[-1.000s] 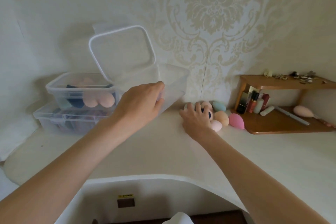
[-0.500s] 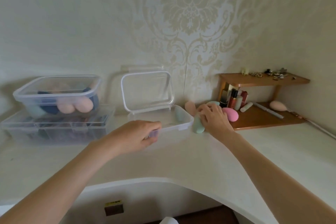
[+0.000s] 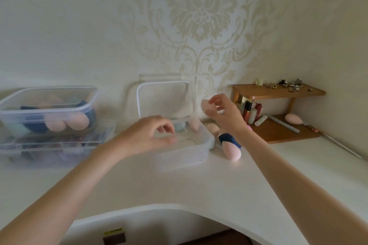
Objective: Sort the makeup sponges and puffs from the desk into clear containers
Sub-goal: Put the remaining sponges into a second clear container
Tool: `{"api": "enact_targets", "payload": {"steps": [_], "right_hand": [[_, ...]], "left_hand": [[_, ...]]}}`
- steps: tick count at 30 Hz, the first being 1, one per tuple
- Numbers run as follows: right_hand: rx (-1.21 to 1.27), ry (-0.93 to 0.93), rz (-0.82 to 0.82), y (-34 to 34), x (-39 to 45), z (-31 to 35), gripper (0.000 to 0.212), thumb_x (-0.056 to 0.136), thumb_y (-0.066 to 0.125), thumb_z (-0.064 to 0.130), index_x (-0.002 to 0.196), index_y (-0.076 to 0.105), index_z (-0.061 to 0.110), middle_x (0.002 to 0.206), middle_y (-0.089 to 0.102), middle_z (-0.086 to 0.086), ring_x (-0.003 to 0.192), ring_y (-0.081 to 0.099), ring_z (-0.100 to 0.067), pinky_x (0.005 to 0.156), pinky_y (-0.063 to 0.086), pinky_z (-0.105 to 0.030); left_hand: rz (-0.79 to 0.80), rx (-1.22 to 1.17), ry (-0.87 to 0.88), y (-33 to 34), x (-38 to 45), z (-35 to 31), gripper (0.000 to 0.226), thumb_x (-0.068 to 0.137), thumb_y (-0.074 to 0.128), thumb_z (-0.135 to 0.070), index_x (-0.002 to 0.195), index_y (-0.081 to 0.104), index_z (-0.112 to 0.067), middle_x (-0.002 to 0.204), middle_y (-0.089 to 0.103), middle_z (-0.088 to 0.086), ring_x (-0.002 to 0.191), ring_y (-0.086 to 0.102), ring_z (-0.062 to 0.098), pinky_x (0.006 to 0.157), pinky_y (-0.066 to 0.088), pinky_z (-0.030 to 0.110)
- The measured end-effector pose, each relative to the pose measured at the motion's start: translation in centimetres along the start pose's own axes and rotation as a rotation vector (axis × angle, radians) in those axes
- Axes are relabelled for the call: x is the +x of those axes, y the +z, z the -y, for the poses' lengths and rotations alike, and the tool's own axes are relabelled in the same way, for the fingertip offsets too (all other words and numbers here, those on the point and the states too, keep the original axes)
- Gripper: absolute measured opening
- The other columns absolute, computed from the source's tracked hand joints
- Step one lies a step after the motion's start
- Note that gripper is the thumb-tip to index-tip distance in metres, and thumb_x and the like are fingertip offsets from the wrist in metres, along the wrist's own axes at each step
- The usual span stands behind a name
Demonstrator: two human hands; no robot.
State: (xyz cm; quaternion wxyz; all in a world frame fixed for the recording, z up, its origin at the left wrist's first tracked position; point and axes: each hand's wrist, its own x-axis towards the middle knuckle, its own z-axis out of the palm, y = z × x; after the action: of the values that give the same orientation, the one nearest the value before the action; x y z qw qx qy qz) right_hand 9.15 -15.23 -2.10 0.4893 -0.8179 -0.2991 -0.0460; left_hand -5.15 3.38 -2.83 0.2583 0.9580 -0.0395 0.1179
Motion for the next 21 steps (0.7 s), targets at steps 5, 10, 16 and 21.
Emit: {"api": "enact_targets", "payload": {"steps": [5,10,16,21], "right_hand": [[0.453,0.174,0.488,1.5,-0.5,3.0,0.041,0.084,0.059,-0.007,0.118,0.048,0.012,0.112,0.056,-0.007,0.095,0.06,-0.022,0.081,0.055,-0.027],[0.353,0.18,0.575,3.9,-0.7,3.9,0.049,0.081,0.063,-0.009,0.123,0.047,0.009,0.115,0.053,-0.009,0.08,0.065,-0.019,0.068,0.059,-0.016],[-0.285,-0.089,0.569,8.4,-0.8,4.6,0.044,0.077,0.072,0.015,0.118,0.058,0.022,0.099,0.051,0.004,0.085,0.051,-0.013,0.073,0.041,-0.019],[-0.273,-0.129,0.566,10.9,-1.4,4.6,0.037,0.079,0.069,0.008,0.115,0.058,0.011,0.091,0.06,-0.006,0.08,0.054,-0.015,0.066,0.042,-0.02]], "left_hand": [[-0.242,0.186,-0.144,-0.1,1.4,1.7,0.031,0.083,0.064,-0.019,0.113,0.058,-0.018,0.114,0.056,0.005,0.11,0.05,0.026,0.096,0.043,0.039],[-0.141,0.258,-0.183,0.7,1.1,2.7,0.051,0.081,0.066,-0.024,0.128,0.046,-0.024,0.128,0.044,0.002,0.122,0.041,0.027,0.1,0.035,0.031],[-0.07,0.162,-0.196,0.1,0.4,3.5,0.064,0.075,0.072,-0.034,0.129,0.04,-0.024,0.123,0.051,-0.002,0.114,0.046,0.019,0.091,0.041,0.028],[-0.001,0.202,-0.266,-0.7,0.7,3.4,0.032,0.075,0.07,-0.026,0.1,0.051,-0.021,0.105,0.047,-0.003,0.109,0.045,0.021,0.09,0.043,0.033]]}}
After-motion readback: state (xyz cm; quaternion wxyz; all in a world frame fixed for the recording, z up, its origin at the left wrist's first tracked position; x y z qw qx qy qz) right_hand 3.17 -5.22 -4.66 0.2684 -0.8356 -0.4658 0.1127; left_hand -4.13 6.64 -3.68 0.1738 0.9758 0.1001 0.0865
